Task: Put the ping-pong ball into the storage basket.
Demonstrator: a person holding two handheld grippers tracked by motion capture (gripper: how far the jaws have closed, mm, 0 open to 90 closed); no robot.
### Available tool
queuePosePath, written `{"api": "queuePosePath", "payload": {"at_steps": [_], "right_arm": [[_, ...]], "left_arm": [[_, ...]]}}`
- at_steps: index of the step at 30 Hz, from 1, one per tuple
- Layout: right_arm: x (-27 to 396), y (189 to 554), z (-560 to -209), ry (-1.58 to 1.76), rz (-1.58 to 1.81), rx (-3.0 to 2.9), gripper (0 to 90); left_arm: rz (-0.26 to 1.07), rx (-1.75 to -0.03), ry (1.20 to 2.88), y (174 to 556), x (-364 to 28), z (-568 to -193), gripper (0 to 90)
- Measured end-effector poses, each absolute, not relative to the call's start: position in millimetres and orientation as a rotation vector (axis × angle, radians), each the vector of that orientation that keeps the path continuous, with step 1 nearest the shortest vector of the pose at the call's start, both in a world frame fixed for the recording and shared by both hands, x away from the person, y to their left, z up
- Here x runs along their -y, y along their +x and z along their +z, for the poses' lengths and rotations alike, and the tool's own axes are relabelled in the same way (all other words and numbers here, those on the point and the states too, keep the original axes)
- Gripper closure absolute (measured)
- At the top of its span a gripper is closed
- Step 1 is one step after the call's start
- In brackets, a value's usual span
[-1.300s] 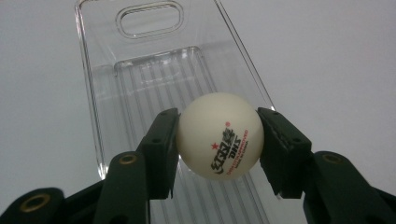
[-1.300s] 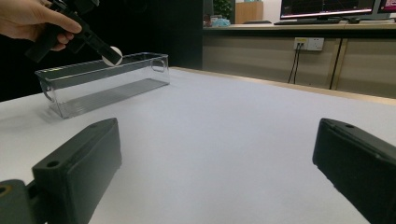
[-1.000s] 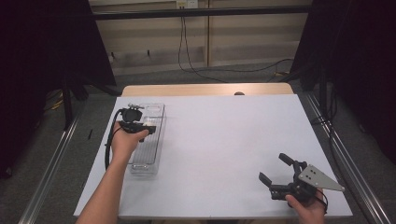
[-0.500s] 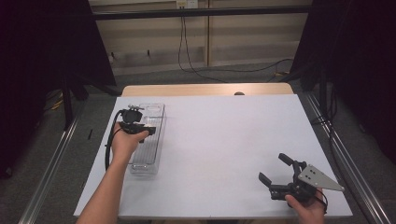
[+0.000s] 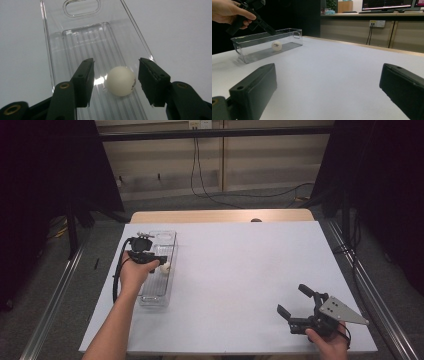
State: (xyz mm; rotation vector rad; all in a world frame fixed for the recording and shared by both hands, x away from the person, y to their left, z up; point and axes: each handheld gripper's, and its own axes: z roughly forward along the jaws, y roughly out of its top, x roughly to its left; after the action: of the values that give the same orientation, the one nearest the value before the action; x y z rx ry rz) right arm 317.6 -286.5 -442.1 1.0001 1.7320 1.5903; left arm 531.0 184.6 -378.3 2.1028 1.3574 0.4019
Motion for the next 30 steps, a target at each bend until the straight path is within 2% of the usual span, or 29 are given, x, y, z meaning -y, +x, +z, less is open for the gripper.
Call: {"api": "queuePosePath", "payload": {"at_steps": [6,22,30], "right_arm": [[286.3,317.8,-442.1,0.999,1.59,-1.733,0.8],[286.5,317.3,-441.4,0.998,1.59,-1.736,0.8],[286.4,318.0,-441.7,0.995,1.588,-1.734,0.8]], "left_arm": [[0.419,-1.36,2.062,527.6,-184.7,-376.3,43.2],[0.453,-1.328,1.979,513.7,-191.6,-372.9,26.1],[0.46,-1.314,1.936,506.9,-190.8,-373.0,22.2]]}}
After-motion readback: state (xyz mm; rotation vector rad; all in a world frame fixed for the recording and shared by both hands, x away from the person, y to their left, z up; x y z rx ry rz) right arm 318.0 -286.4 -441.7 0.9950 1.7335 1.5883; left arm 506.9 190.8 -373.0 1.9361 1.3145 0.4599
